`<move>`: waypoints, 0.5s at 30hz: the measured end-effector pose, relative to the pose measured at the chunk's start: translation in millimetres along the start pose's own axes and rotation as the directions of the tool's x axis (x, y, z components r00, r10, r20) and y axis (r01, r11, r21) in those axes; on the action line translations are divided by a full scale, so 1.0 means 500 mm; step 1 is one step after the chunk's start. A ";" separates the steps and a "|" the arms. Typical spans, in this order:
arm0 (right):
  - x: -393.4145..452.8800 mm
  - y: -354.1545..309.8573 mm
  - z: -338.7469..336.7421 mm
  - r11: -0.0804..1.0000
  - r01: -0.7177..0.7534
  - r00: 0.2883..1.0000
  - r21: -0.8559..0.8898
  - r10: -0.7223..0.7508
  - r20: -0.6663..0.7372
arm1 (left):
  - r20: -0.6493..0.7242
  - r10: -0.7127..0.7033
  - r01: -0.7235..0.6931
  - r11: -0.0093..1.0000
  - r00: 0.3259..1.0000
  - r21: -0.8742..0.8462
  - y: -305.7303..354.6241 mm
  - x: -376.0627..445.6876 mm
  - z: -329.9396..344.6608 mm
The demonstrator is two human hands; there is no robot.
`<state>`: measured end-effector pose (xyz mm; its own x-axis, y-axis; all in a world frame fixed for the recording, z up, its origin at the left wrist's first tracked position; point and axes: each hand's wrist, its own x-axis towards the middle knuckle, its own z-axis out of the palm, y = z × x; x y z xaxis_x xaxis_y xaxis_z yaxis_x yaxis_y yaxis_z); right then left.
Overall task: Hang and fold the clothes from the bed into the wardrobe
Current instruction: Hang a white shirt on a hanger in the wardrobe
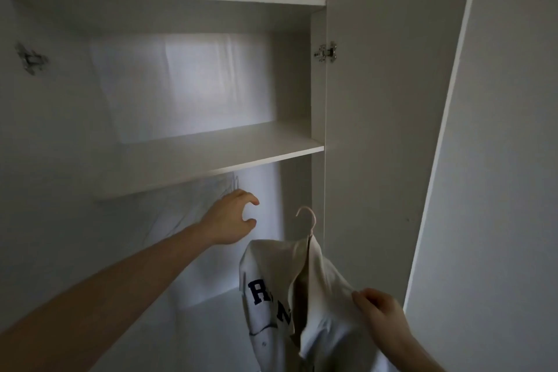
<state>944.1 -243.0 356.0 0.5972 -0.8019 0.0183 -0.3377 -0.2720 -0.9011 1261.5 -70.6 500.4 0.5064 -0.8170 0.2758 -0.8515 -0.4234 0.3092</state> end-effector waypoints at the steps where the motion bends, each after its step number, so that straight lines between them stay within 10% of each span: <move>1: 0.012 0.000 0.012 1.000 -0.013 1.000 0.006 0.013 -0.024 | -0.023 0.000 0.000 1.000 1.000 0.013 -0.017 0.019 -0.015; 15: 0.300 -0.049 0.183 0.988 -0.073 0.996 0.135 0.079 -0.039 | -0.064 -0.100 0.117 0.919 0.993 0.375 -0.168 0.240 -0.101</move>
<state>1108.6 -307.9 341.2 0.5396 -0.8412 -0.0357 -0.2792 -0.1387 -0.9502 1400.5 -113.2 553.7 0.5965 -0.7438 0.3017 -0.7749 -0.6316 -0.0252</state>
